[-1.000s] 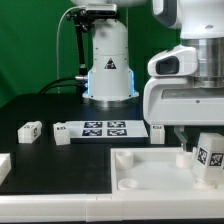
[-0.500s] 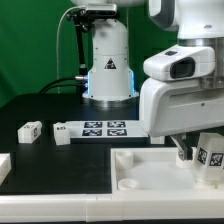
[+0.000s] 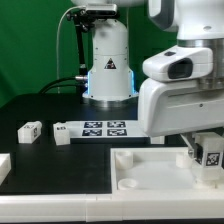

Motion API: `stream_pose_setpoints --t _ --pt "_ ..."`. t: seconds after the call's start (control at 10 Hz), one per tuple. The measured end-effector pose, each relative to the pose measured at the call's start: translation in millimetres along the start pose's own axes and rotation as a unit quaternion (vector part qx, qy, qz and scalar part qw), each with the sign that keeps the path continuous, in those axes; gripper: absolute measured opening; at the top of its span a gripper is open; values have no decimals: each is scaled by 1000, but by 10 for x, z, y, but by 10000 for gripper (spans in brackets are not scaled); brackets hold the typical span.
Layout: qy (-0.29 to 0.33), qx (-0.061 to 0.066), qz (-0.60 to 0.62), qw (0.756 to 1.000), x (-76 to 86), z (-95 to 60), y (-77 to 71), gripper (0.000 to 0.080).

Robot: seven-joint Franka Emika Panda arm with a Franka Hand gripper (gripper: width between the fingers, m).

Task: Assemble one leg

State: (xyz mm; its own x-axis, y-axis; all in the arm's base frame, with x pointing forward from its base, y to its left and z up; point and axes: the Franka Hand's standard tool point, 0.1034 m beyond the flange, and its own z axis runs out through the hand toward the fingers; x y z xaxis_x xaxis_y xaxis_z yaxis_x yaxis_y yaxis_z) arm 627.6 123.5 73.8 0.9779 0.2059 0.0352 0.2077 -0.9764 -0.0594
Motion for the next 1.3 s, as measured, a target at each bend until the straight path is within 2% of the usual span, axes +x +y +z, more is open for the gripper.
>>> stream_pose_setpoints --t 0.5,0.6,0.8,1.1,1.3 --pt "0 4 30 1000 0 1 -13 297" --pt "0 12 154 988 2 -3 3 297" --pt "-1 8 294 956 5 -4 4 297" --pt "-7 12 500 866 -5 15 -15 297" --pt "-14 19 612 791 -8 28 -48 297"
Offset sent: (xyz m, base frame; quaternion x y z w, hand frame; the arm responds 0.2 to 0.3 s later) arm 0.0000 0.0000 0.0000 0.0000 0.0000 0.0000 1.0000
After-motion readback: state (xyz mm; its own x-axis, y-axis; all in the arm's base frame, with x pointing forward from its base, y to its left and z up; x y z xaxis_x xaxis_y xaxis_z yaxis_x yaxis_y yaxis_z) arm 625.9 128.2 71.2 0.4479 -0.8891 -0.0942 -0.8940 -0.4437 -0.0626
